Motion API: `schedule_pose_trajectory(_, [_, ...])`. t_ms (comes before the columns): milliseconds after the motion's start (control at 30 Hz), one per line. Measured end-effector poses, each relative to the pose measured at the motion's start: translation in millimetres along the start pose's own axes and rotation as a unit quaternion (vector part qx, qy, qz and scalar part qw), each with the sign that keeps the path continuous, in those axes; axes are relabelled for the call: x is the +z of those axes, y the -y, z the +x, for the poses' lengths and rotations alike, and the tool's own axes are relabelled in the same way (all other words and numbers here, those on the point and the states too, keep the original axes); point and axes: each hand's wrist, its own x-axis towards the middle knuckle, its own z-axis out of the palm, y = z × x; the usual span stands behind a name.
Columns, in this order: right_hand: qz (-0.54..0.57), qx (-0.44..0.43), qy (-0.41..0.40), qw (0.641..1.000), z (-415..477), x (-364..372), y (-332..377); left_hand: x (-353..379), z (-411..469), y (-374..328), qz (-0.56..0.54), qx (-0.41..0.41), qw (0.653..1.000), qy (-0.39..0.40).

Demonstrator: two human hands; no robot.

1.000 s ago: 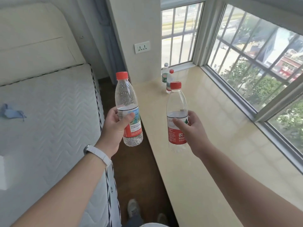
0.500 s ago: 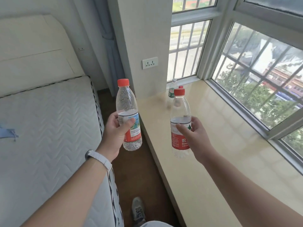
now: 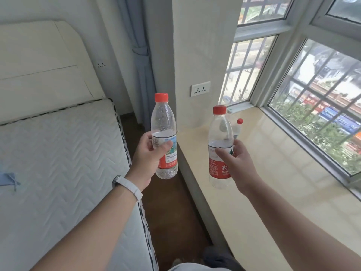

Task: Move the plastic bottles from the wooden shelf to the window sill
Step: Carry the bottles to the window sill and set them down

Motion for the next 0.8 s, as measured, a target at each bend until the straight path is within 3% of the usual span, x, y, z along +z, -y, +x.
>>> schedule_pose_trajectory(333, [-0.007, 0.024, -0.038, 0.999, 76.6, 9.8, -9.3, 2.9, 86.9, 11.9, 0.005, -0.039, 0.999, 0.024])
schedule_pose_trajectory(800, [0.055, 0.067, -0.076, 0.993, 232.0, -13.4, -18.3, 84.1, 235.7, 7.9, 0.056, -0.082, 0.99, 0.1])
